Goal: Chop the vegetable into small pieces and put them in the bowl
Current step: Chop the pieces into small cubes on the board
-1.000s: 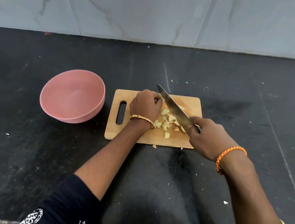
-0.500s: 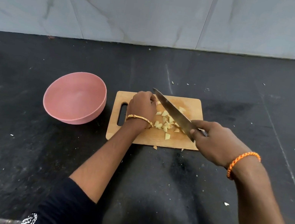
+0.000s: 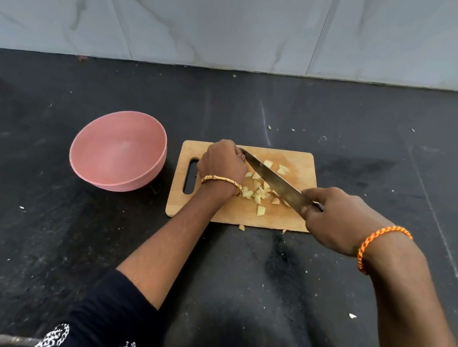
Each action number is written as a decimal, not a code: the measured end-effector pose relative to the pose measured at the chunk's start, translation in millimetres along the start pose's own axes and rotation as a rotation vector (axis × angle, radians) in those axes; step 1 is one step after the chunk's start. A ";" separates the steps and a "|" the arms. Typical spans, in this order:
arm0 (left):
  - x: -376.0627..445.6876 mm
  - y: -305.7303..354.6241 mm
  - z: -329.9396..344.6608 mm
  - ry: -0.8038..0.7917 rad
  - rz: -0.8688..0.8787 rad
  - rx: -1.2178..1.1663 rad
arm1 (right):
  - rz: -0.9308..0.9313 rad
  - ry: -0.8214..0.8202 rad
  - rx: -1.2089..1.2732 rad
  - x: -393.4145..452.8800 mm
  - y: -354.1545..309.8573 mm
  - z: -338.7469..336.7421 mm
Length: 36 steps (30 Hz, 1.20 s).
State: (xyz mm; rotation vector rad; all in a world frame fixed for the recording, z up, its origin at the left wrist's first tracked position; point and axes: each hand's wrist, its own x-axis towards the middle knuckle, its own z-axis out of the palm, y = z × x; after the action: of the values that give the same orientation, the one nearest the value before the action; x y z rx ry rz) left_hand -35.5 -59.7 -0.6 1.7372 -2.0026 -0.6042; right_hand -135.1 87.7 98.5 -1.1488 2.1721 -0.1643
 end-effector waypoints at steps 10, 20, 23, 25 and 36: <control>11.5 -0.9 -19.7 -0.239 -0.034 -0.063 | 0.045 0.107 0.145 -22.1 32.0 14.9; -32.3 -31.3 -30.2 0.110 0.066 -0.329 | 0.155 0.303 0.313 -25.0 62.1 46.5; -38.5 -42.1 -26.6 0.259 0.047 -0.476 | 0.203 0.350 0.287 -25.6 62.6 54.0; -39.4 -51.2 -20.5 0.305 -0.030 -0.578 | 0.212 0.354 0.261 -26.8 58.5 59.2; -71.9 -49.2 -16.8 0.031 0.518 -0.045 | 0.134 0.322 0.193 -21.9 24.5 91.1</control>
State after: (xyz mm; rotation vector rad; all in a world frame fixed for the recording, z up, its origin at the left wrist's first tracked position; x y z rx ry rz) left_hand 23.4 4.5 -17.3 1.1186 -2.2690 -0.4355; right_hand -87.9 136.7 29.5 -0.9139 2.4408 -0.5196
